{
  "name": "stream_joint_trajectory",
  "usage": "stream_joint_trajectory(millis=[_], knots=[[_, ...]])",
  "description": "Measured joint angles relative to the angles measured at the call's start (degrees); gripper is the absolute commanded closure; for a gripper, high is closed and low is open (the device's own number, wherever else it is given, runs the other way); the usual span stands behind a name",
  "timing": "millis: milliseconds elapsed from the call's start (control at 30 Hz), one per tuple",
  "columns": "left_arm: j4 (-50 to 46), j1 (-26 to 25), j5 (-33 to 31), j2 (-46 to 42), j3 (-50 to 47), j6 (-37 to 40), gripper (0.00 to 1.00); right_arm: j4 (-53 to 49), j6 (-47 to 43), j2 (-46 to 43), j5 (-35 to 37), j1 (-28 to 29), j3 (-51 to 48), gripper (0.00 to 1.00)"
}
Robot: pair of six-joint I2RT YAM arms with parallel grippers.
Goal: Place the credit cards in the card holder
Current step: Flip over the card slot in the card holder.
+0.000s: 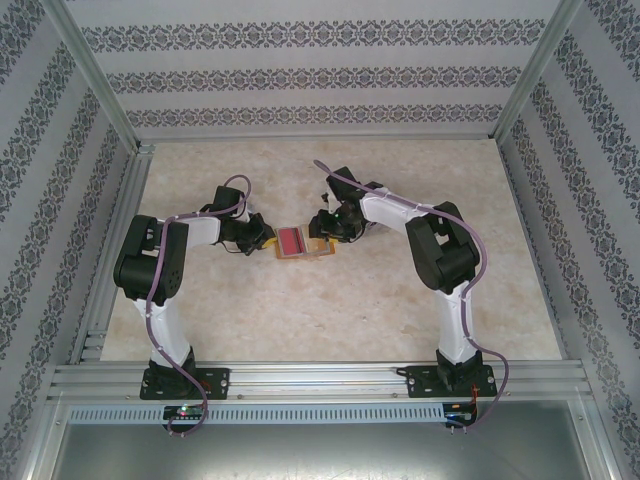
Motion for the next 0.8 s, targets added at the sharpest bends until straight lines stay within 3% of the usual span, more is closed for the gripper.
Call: stream_joint_trajectory(millis=[800], knots=[[0.44, -0.74, -0.02, 0.24, 0.0, -0.87, 0.93, 14.25, 9.79, 1.92, -18.73, 2.08, 3.74, 0.5]])
